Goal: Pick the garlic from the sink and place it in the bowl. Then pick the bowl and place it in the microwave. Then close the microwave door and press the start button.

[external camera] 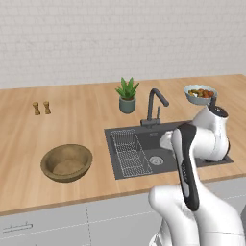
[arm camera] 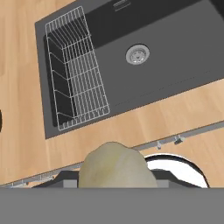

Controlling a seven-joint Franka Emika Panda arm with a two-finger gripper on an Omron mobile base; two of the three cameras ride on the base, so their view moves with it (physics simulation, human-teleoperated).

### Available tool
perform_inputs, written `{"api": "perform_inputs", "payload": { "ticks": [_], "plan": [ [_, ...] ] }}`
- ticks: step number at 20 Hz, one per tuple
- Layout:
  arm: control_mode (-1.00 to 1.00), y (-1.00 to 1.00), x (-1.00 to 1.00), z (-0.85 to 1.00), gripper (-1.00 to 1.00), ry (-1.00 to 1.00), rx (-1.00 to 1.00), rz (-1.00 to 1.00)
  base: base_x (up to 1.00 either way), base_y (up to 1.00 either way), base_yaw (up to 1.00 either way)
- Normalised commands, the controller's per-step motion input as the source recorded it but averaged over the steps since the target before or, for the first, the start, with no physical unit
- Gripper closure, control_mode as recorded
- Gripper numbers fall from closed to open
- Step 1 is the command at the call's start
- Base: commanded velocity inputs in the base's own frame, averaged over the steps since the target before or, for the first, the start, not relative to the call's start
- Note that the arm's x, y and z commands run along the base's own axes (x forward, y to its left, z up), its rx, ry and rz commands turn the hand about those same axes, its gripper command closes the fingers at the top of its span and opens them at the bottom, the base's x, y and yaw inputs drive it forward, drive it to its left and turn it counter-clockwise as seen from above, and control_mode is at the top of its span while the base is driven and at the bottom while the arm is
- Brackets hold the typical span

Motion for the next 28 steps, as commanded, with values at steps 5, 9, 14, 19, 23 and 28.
{"api": "perform_inputs", "payload": {
  "ticks": [5,9,14,19,23,28],
  "plan": [
    [-1.00,0.93,-0.05,0.33,1.00,0.01,-0.02,0.00,0.00,0.00,0.00],
    [-1.00,0.55,0.00,-0.01,1.00,0.01,-0.03,0.02,0.00,0.00,0.00],
    [-1.00,0.58,0.13,0.02,1.00,0.01,-0.01,0.08,0.00,0.00,0.00],
    [-1.00,0.72,0.40,0.11,1.00,0.02,0.00,0.02,0.00,0.00,0.00],
    [-1.00,0.63,0.25,0.17,1.00,0.03,0.00,0.00,0.00,0.00,0.00],
    [-1.00,0.73,0.16,0.08,1.00,0.08,-0.01,0.00,0.00,0.00,0.00]
  ]
}}
